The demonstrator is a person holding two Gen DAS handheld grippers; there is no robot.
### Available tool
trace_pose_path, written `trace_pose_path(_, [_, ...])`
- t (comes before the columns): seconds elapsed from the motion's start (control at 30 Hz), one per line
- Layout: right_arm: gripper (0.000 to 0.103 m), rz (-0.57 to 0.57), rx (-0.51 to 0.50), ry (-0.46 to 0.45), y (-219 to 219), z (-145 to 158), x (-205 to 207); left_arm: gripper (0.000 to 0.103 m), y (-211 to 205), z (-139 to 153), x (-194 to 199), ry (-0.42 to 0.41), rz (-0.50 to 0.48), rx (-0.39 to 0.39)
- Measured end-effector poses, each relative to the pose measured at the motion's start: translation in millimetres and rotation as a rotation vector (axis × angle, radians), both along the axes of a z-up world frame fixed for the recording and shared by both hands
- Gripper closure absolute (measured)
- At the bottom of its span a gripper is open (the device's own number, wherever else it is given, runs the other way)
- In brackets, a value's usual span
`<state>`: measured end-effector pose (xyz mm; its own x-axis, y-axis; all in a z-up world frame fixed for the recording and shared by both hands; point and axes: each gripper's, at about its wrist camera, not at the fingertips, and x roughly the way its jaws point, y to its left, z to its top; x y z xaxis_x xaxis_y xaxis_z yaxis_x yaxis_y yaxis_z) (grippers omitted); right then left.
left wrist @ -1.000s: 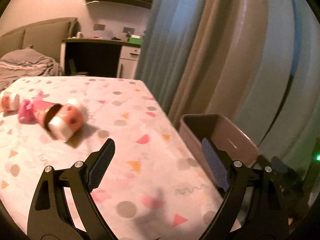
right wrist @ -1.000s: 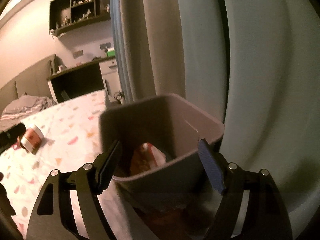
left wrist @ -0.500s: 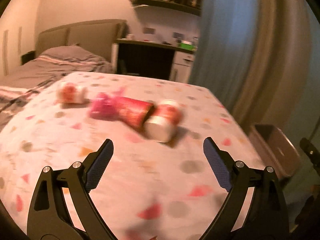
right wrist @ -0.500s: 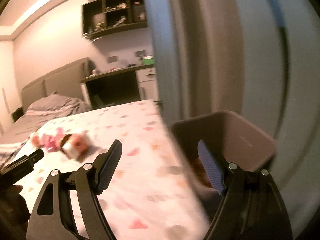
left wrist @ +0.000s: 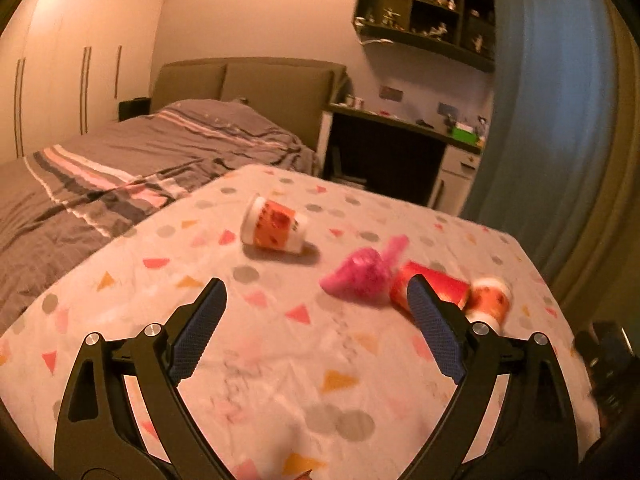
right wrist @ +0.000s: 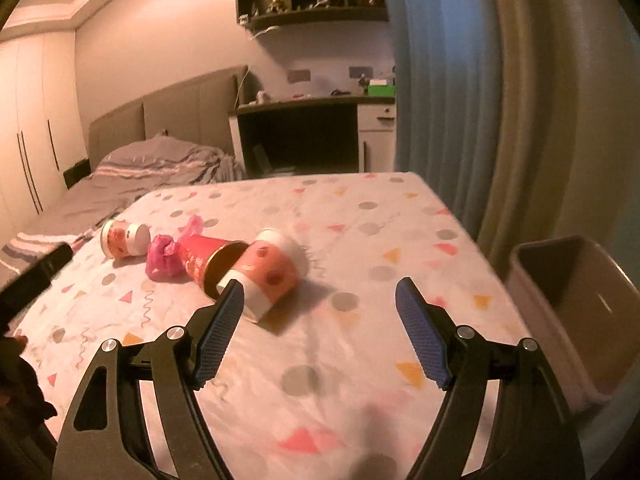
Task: Collect trash
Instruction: 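Move both tools back over the table toward the remaining cups, then grasp the orange-and-white paper cup with the right tool and lift it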
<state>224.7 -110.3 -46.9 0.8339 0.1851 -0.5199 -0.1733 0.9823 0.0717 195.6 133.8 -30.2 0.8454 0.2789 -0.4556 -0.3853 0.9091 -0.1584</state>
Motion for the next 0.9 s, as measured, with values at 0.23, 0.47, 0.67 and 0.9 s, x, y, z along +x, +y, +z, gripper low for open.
trace_pose_path(0.23, [0.027, 0.003, -0.003, 0.068, 33.6, -15.9, 37.5, 0.013, 11.9, -13.8, 25.1, 0.011, 0.032, -0.011])
trace_pose_path(0.47, [0.028, -0.021, 0.014, 0.118, 45.5, -29.4, 65.6, 0.013, 23.6, -33.2, 28.3, 0.041, 0.040, -0.036])
trace_pose_path(0.67, [0.032, -0.016, 0.034, 0.159, 56.6, -37.9, 81.5, 0.013, 25.6, -33.3, 24.3, 0.027, 0.042, -0.039])
trace_pose_path(0.9, [0.034, -0.010, 0.055, 0.204, 63.2, -48.2, 95.8, 0.013, 26.2, -34.0, 23.3, 0.022, 0.031, -0.048])
